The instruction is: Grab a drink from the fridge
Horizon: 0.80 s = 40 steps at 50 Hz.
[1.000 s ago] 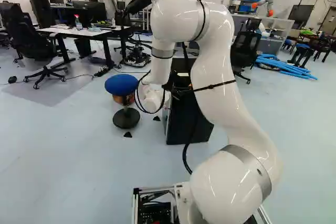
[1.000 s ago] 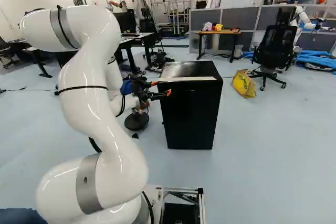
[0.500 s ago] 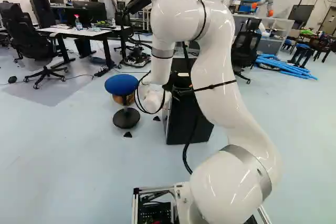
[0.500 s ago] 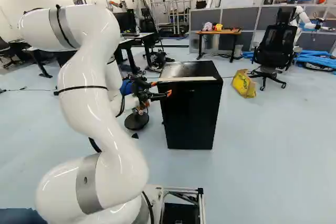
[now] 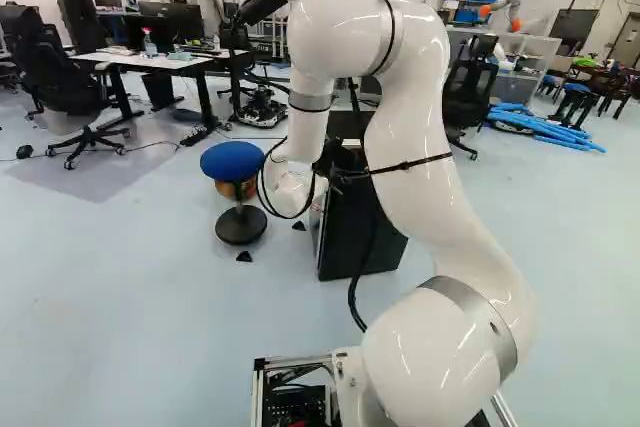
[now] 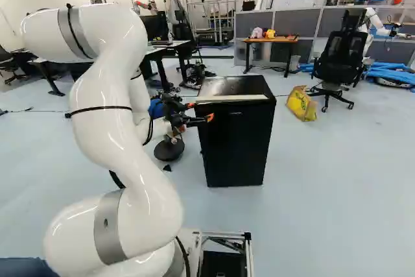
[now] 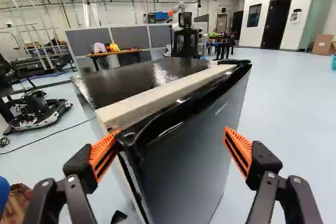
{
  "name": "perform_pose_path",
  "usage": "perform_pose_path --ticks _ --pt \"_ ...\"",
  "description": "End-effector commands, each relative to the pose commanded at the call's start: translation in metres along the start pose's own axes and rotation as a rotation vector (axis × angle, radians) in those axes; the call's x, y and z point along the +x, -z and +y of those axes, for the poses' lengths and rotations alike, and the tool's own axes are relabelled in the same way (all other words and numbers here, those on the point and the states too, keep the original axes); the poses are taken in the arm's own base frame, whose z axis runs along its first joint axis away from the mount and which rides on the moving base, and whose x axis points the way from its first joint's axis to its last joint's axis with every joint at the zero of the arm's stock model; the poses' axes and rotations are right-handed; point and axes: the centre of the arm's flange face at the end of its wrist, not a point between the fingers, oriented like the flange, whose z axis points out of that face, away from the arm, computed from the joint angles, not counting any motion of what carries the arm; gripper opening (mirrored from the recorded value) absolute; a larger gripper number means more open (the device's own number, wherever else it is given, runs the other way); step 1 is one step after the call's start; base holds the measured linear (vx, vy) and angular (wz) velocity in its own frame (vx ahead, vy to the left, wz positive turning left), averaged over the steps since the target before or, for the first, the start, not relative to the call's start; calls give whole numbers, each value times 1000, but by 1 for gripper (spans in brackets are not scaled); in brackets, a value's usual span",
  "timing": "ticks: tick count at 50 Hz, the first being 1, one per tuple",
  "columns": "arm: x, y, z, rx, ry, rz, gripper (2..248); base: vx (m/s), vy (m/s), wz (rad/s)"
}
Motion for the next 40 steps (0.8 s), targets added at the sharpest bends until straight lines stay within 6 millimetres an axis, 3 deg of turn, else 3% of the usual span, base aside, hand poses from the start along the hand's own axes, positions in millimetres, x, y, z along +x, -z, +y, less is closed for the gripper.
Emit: perform_pose_path --ticks 40 --pt "3 35 42 -69 45 -24 247 0 0 0"
